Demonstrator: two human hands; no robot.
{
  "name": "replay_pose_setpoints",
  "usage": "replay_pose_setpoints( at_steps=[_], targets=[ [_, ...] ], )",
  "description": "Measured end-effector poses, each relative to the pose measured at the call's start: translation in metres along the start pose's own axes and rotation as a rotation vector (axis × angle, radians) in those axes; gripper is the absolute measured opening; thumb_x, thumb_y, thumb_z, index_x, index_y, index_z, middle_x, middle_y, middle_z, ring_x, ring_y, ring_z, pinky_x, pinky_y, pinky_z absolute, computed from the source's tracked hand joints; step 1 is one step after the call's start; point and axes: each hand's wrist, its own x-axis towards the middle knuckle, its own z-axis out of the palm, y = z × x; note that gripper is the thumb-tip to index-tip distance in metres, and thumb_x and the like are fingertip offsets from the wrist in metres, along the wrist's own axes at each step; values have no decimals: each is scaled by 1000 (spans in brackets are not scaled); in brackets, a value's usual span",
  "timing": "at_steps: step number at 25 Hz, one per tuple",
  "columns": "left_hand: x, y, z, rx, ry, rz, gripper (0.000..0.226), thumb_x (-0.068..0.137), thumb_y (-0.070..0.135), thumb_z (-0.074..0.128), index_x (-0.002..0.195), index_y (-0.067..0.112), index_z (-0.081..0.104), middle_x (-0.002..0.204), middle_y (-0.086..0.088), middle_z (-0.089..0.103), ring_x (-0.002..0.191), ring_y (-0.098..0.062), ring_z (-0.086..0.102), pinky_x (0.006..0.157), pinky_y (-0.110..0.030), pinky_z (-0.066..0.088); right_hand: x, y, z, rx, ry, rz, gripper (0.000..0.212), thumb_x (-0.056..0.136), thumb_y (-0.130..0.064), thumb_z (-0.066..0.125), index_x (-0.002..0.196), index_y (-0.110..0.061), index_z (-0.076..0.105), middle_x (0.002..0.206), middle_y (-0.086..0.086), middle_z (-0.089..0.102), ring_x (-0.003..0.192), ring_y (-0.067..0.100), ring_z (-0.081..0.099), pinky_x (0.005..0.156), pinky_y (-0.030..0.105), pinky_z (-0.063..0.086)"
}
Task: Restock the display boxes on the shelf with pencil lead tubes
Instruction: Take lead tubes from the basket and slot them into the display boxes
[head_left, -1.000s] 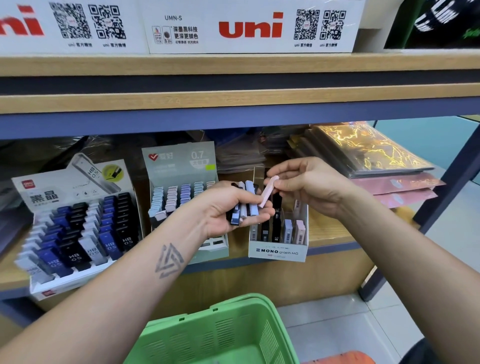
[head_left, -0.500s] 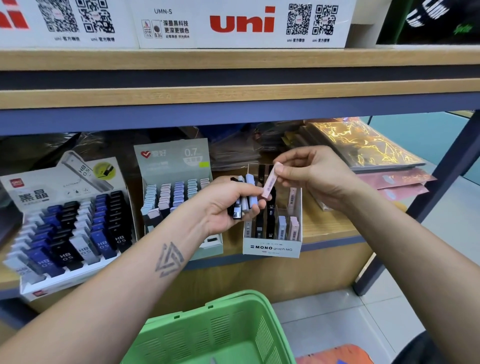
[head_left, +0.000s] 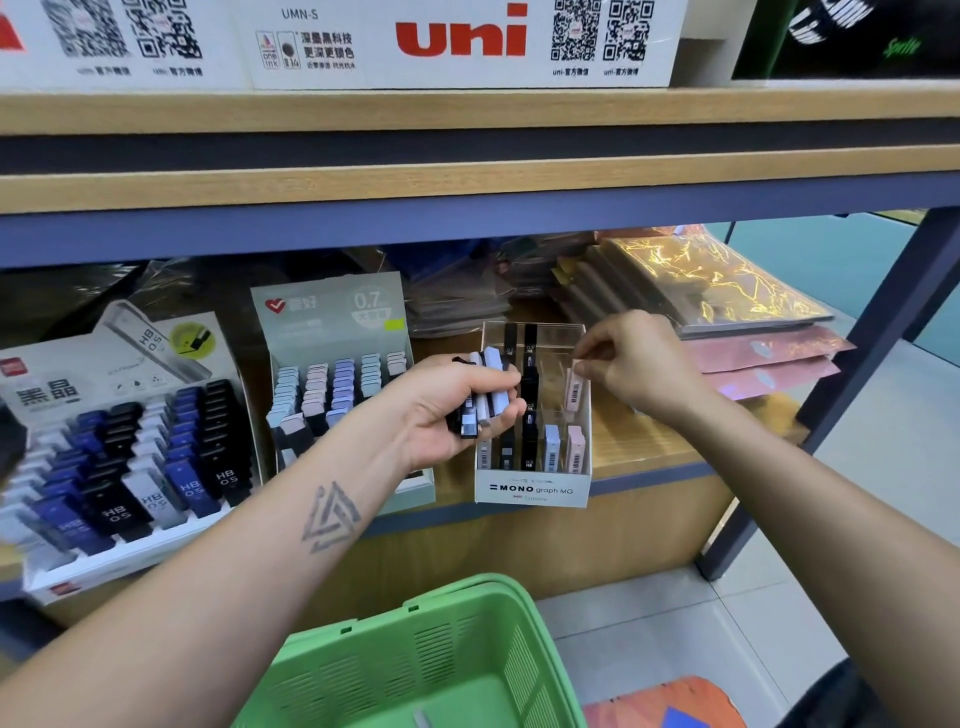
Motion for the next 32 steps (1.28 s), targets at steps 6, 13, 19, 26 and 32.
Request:
replay_pose_setpoints(
  at_steps=[6,13,19,26,32],
  targets=[
    [-5,0,0,-2,-16,-26,15,88,-1,70,103,-1,66,75,-14,68,75,-25,74,51,-26,59,-3,2,13,-131,-17,-58,14,83,-19,82,96,-20,78,98,1,69,89,19,64,80,44,58],
    [-6,-7,4,-17,-47,-65,19,92,-1,63,111,-3,64,84,-19,69,76,-28,74,49,-26,58,-5,-10,4,98,12,-16,4,88,-17,75,90,-20,77,87,-6,72,83,10,66,75,28,55],
    [-7,-9,2,35,-116,-39,20,93,-4,61,113,-7,61,90,-22,69,66,-20,70,43,-19,50,-13,-47,-3,602,-347,66,12,90,-21,75,101,-18,79,93,2,77,84,14,70,76,29,57],
    [-3,-6,-3,82,-84,9,26,93,-2,62,118,-10,59,84,-19,69,52,-13,62,39,-15,42,2,-21,-10,231,-22,107,6,90,-11,73,93,-14,78,92,1,74,89,21,69,79,32,58],
    [-3,-6,-2,109,-67,29,32,93,-3,62,123,-13,57,81,-19,69,52,-14,63,39,-15,43,2,-6,3,-267,-35,-26,15,91,-23,72,104,-20,79,107,4,74,99,28,67,82,41,57]
  ],
)
